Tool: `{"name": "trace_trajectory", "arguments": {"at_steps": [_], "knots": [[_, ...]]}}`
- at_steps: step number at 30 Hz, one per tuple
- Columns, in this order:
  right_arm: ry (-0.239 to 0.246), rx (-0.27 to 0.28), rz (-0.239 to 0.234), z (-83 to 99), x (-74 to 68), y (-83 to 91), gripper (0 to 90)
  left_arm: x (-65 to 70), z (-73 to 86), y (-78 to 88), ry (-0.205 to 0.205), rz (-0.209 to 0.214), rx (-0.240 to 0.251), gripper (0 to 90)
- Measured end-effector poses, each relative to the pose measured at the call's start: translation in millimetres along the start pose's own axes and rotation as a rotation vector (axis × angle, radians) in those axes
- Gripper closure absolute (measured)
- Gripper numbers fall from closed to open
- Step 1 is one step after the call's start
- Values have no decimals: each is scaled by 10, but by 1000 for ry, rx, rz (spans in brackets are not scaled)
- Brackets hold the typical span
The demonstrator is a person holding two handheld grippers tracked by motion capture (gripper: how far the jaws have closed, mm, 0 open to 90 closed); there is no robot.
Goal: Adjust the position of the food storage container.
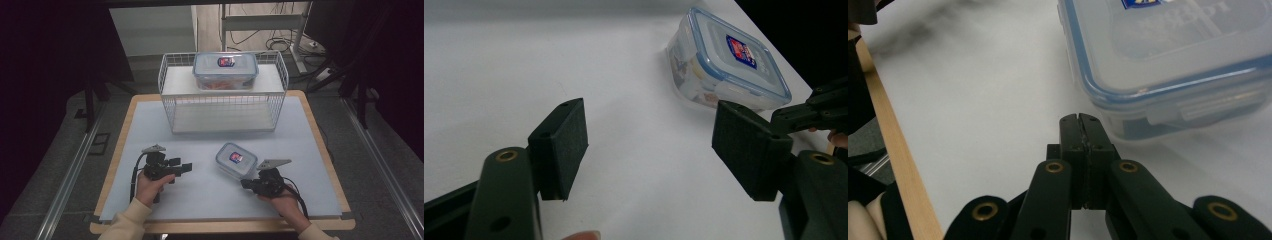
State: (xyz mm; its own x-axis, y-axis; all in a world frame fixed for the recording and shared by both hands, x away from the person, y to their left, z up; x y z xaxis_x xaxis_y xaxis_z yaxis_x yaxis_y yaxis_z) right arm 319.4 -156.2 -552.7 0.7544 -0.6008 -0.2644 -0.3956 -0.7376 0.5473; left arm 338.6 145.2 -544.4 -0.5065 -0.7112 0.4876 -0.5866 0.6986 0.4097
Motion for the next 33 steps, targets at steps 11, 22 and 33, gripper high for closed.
{"name": "trace_trajectory", "arguments": {"at_steps": [11,22,33], "knots": [[9,12,8,-5,8,-79,891,-9,10,-5,-16,0,-13,302],[3,11,12,-1,-2,-116,891,-12,12,-8,-19,-1,-10,304],[-5,21,36,-10,69,-94,891,-3,18,-11,-15,3,-12,297]]}}
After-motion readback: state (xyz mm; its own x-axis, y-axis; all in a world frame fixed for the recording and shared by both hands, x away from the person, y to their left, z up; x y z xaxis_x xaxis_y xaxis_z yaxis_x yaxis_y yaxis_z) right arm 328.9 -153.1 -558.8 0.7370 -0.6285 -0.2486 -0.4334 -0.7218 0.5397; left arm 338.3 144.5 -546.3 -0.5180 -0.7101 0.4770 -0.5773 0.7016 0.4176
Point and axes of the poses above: each handheld gripper's, and its own axes: y roughly backward along the jaws, z roughly out of its underside, x roughly to its right, the point moved 5 cm from there along -y, roughly forward along the jaws, and after that the axes turned 9 degrees about x, right-handed, at the moved point
